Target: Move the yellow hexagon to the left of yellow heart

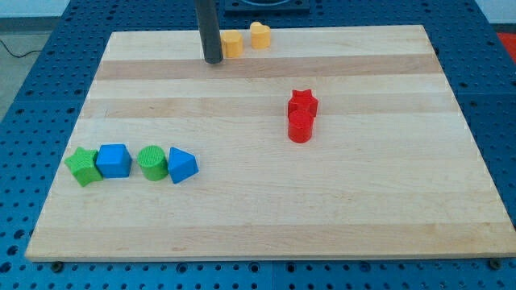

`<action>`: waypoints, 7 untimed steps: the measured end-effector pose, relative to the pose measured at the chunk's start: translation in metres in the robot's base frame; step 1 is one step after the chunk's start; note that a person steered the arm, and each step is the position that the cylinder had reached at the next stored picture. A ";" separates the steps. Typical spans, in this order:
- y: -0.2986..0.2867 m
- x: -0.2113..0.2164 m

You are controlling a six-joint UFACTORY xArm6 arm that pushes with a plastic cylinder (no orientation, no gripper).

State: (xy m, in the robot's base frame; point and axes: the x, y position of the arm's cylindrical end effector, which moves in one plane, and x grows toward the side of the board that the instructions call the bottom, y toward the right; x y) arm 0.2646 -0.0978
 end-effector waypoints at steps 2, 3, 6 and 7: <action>0.002 -0.023; 0.014 -0.025; 0.027 0.000; 0.034 -0.006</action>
State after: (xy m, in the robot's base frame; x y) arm 0.2583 -0.0638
